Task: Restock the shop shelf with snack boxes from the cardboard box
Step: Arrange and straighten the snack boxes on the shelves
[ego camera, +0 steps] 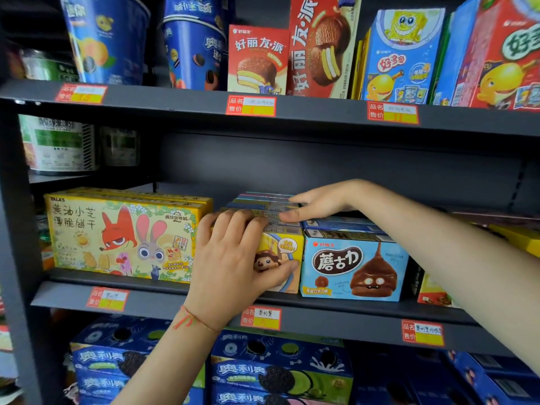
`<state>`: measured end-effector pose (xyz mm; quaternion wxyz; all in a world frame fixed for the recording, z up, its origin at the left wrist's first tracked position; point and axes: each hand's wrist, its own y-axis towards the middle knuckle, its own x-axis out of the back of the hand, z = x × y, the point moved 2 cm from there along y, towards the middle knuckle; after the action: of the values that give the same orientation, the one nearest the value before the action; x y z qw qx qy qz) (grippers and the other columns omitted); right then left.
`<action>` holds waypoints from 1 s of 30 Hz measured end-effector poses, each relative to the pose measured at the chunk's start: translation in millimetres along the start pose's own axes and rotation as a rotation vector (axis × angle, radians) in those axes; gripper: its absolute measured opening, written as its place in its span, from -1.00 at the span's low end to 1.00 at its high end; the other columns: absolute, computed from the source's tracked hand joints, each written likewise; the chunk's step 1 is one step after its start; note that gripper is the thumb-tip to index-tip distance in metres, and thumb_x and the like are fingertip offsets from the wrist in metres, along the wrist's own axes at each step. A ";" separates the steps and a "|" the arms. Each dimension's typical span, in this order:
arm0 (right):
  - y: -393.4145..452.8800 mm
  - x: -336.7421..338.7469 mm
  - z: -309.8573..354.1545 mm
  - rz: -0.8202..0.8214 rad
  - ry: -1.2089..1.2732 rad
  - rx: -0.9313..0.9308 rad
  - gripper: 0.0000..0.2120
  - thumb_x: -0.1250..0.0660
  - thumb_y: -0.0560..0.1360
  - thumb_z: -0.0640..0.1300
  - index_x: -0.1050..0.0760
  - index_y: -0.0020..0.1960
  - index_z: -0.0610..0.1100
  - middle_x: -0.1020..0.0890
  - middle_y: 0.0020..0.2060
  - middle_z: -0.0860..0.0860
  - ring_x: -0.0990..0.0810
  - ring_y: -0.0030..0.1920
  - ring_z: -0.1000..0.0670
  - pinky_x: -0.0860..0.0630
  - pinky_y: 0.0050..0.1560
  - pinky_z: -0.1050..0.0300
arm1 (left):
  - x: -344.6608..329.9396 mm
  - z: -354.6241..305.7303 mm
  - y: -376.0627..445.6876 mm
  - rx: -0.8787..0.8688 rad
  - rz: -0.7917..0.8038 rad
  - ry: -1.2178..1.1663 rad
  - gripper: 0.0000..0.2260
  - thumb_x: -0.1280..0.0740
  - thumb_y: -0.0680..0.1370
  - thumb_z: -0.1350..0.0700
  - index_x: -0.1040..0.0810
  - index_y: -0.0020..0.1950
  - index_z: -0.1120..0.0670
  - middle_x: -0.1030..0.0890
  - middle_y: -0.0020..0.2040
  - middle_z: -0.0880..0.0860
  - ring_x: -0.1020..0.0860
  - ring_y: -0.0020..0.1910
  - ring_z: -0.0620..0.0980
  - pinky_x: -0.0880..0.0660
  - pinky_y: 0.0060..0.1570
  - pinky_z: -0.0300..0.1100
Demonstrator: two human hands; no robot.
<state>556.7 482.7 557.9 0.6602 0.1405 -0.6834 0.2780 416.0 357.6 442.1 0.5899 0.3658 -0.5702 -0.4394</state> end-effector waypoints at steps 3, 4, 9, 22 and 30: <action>1.4 0.0 -0.7 0.006 -0.006 -0.005 0.07 -0.06 0.21 0.56 -0.13 0.58 0.01 -0.29 0.53 0.03 -0.33 0.46 -0.03 -0.25 0.49 -0.02 | 0.4 -0.2 -0.1 0.005 0.011 -0.001 -0.39 -0.25 0.48 -0.42 -0.60 0.13 0.10 -0.59 0.08 0.06 -0.52 0.08 0.10 -0.35 0.21 0.07; 1.2 -0.2 -0.7 0.010 -0.006 -0.005 0.06 -0.06 0.21 0.56 -0.15 0.57 0.01 -0.31 0.52 0.03 -0.35 0.45 -0.03 -0.26 0.48 -0.03 | 0.5 -0.2 -0.1 0.005 0.014 0.000 -0.39 -0.25 0.48 -0.42 -0.60 0.13 0.10 -0.59 0.09 0.06 -0.52 0.08 0.10 -0.35 0.21 0.07; 3.5 0.9 -2.9 0.026 0.002 -0.001 -0.08 -0.05 0.36 0.52 -0.13 0.58 0.03 -0.29 0.53 0.04 -0.32 0.47 -0.03 -0.24 0.47 0.03 | 1.0 0.1 -0.3 0.002 0.010 0.002 -0.39 -0.25 0.48 -0.42 -0.60 0.13 0.11 -0.59 0.09 0.07 -0.52 0.08 0.11 -0.34 0.21 0.07; 37.6 13.1 -12.6 -0.035 -0.031 0.063 0.13 -0.06 0.18 0.66 0.08 0.61 0.16 -0.06 0.60 0.12 -0.11 0.57 0.01 -0.10 0.56 -0.04 | 0.7 0.7 -0.3 -0.007 0.001 0.002 -0.40 -0.26 0.49 -0.41 -0.61 0.12 0.11 -0.59 0.09 0.06 -0.53 0.08 0.11 -0.35 0.22 0.07; 47.7 -7.0 -22.9 -0.048 0.224 0.134 -0.17 -0.22 0.38 0.51 -0.23 0.55 0.15 -0.25 0.54 0.17 -0.15 0.55 0.09 -0.06 0.49 0.24 | 0.2 0.6 -1.0 0.004 0.025 0.001 -0.43 -0.23 0.52 -0.38 -0.61 0.14 0.10 -0.60 0.10 0.08 -0.54 0.10 0.13 -0.37 0.20 0.12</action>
<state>549.5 532.9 541.1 0.7280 0.1686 -0.5818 0.3211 415.3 357.1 441.3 0.5949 0.3600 -0.5754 -0.4305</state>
